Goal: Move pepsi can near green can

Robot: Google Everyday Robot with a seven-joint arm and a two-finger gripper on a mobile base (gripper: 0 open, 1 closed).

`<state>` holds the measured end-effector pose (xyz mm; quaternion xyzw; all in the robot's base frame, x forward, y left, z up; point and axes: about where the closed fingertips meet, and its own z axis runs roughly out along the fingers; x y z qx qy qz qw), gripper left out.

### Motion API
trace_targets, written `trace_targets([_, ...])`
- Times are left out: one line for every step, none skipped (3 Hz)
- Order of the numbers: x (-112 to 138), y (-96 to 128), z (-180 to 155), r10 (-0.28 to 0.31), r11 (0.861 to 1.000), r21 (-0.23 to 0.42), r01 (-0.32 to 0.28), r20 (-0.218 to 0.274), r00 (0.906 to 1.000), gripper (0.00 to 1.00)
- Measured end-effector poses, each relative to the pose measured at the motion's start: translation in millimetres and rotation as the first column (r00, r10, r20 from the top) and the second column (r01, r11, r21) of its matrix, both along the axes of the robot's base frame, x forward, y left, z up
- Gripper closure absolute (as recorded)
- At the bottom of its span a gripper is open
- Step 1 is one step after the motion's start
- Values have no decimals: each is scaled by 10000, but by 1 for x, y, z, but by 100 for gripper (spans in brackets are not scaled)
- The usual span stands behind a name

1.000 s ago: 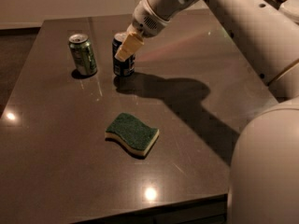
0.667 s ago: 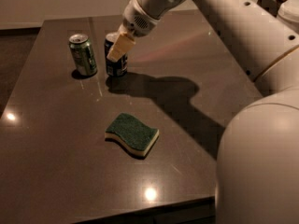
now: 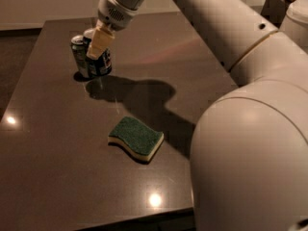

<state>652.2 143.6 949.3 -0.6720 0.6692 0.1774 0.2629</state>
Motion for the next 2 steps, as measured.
trace_targets([2,7,-6,70,9994,-341,-70,-9,10000,57])
trace_targets([3,6,-17,52,9982,-597,-60,-128,9999,35])
